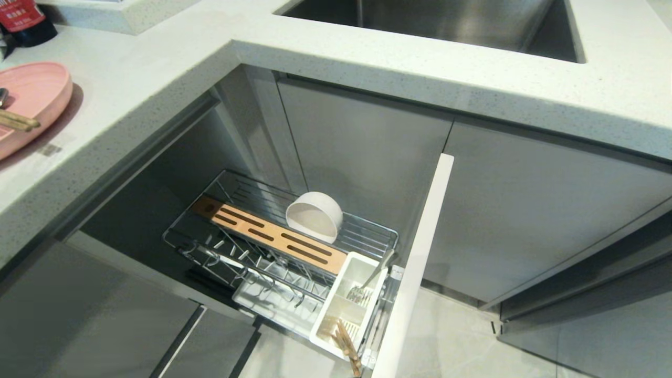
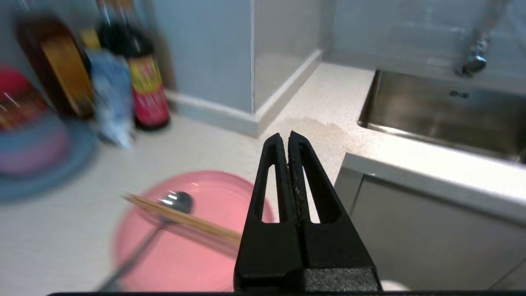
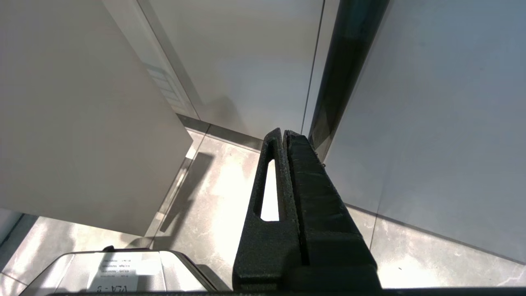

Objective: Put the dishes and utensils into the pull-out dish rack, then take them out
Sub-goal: Pick up the chopsticks and place it in the cupboard

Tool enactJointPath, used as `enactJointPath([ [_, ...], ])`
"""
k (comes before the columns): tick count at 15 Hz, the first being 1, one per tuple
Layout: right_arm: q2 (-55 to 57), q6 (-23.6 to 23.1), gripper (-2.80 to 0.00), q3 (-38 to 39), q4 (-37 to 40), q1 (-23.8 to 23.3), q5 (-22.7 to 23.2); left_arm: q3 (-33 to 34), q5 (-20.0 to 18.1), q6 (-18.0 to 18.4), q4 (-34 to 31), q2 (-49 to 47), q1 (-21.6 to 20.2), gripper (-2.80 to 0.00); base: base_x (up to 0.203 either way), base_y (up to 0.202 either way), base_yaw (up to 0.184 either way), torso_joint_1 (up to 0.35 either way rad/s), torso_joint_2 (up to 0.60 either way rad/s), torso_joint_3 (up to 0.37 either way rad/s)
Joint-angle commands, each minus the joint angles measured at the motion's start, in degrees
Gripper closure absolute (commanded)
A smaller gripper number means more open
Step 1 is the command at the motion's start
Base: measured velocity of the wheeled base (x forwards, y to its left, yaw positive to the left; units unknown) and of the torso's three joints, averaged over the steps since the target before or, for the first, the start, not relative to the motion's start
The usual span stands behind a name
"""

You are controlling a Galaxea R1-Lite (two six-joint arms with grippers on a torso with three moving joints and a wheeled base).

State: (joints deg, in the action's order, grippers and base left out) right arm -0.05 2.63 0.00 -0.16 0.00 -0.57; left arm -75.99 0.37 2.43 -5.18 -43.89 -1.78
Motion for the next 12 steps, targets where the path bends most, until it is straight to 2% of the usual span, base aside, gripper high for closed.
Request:
enactJointPath([
  [1,0.0,0.0,0.0,0.0,0.0,0.0,0.0,-3.6,1.1,-7.7,0.0,-11.3,-0.1,0.0,0.0,0.0,0.0,0.0,0.0,0.0],
  [2,0.0,0.0,0.0,0.0,0.0,0.0,0.0,-4.7,1.9,-12.4,-0.1,-14.1,-0.5,0.0,0.0,0.0,0.0,0.0,0.0,0.0],
  [4,0.0,0.0,0.0,0.0,0.0,0.0,0.0,-8.1,4.1,-16.9,-1.0,-19.3,-1.2,0.0,0.0,0.0,0.0,0.0,0.0,0.0],
  [5,0.0,0.0,0.0,0.0,0.0,0.0,0.0,-9.4,6.5,-17.9,-2.7,-21.3,-1.4,0.0,0.0,0.0,0.0,0.0,0.0,0.0],
  [6,0.0,0.0,0.0,0.0,0.0,0.0,0.0,-11.1,8.9,-18.4,-6.9,-22.6,-1.4,0.0,0.0,0.0,0.0,0.0,0.0,0.0],
  [10,0.0,0.0,0.0,0.0,0.0,0.0,0.0,-20.5,13.8,-23.0,-22.7,-25.6,-1.5,0.0,0.0,0.0,0.0,0.0,0.0,0.0],
  [12,0.0,0.0,0.0,0.0,0.0,0.0,0.0,-23.0,16.3,-23.7,-29.6,-26.1,-1.5,0.0,0.0,0.0,0.0,0.0,0.0,0.0],
])
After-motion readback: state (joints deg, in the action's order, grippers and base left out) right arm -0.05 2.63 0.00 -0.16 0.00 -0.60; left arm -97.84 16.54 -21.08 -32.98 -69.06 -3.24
